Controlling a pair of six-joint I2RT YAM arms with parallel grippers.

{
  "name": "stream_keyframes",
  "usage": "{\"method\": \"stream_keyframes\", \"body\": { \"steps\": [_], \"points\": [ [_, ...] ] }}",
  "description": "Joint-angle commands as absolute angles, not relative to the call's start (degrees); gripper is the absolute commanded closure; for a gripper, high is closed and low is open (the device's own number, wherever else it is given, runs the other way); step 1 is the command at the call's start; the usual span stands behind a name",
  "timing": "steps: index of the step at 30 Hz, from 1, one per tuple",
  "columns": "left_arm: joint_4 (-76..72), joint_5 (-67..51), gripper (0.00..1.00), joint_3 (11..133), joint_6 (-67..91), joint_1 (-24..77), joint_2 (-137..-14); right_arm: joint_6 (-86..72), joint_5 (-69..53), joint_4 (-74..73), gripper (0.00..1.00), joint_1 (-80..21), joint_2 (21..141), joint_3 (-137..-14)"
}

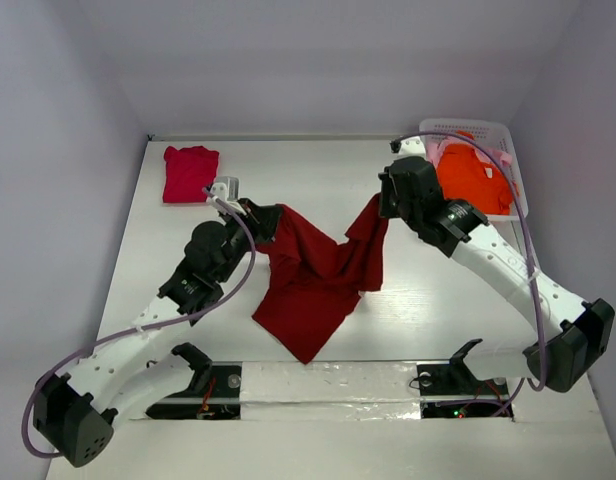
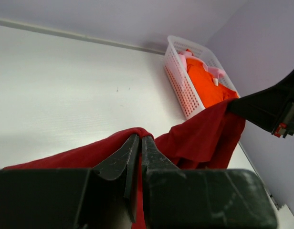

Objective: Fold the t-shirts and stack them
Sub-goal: Flatten the tshirt out

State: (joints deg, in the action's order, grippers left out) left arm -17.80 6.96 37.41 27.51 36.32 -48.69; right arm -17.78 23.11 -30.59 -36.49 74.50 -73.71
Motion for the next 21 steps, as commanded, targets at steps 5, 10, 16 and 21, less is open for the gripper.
{"method": "stream_keyframes", "body": {
  "steps": [5,10,16,21],
  "points": [
    [-27.07,3.25,1.00,43.59,26.72,31.38,-52.29,-13.98,20.48,-24.08,1.00,-34.54,77.95,-81.29],
    [-28.47,1.67,1.00,44.47,26.37,27.96,-54.84,-12.39,19.34,-23.29,1.00,-34.01,82.26,-84.28],
    [-31.46,-3.43,1.00,43.95,27.95,24.79,-58.09,-11.95,19.16,-21.81,1.00,-33.49,85.96,-85.17],
    [-31.29,-4.48,1.00,44.56,27.42,22.86,-58.62,-10.99,20.74,-22.41,1.00,-32.44,85.95,-86.13]
  ]
}}
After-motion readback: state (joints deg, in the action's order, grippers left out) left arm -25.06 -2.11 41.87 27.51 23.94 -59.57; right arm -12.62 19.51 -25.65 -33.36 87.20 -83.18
